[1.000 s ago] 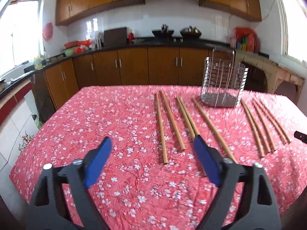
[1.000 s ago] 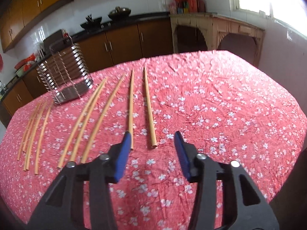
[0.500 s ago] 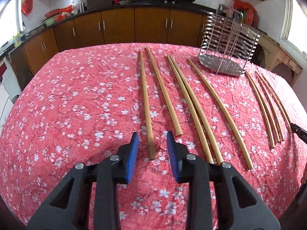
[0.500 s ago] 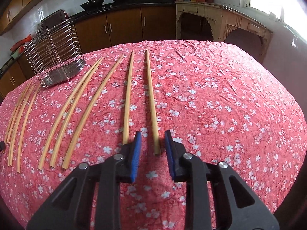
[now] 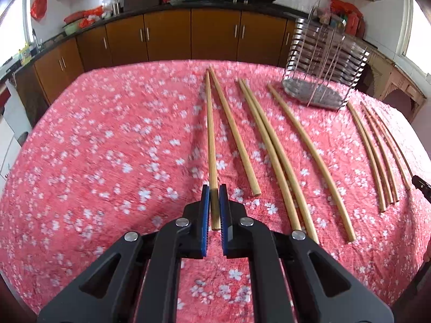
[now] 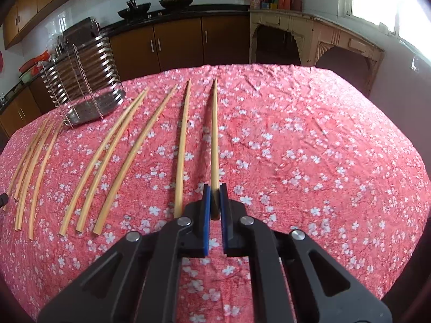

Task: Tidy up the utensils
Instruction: 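Lift the held chopsticks with both grippers and carry them over the wire holder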

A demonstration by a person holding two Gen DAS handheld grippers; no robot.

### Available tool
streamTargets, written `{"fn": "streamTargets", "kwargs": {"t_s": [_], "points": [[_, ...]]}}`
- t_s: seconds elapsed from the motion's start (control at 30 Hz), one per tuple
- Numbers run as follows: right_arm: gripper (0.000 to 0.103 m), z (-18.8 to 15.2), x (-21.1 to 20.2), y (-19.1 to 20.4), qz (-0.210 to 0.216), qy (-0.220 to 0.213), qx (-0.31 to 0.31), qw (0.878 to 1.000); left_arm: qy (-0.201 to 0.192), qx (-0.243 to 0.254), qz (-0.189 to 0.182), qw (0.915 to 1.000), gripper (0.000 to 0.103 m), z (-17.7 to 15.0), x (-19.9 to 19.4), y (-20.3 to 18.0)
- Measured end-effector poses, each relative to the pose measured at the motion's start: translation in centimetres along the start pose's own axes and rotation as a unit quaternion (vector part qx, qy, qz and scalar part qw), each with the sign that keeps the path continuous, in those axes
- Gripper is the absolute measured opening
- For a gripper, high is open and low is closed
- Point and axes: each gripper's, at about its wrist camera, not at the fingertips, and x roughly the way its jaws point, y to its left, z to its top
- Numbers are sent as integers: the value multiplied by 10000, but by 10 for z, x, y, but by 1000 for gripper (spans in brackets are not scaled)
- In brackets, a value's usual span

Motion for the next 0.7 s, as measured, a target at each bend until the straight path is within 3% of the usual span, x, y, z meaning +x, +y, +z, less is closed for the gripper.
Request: {"fn": "streamTargets", "kwargs": {"t_s": [0.27, 0.43, 0.7], "points": [[8, 15, -46, -9, -41, -788, -30, 9969, -907, 76, -31, 9958, 7, 15, -58, 3], [8, 32, -72, -13, 88, -1302, 9, 9914, -1613, 13, -28, 9869, 7, 34, -92, 8], [8, 74, -102, -20, 241, -2098, 140, 9773, -2291, -273, -21, 9730, 6, 67, -118, 18]]}}
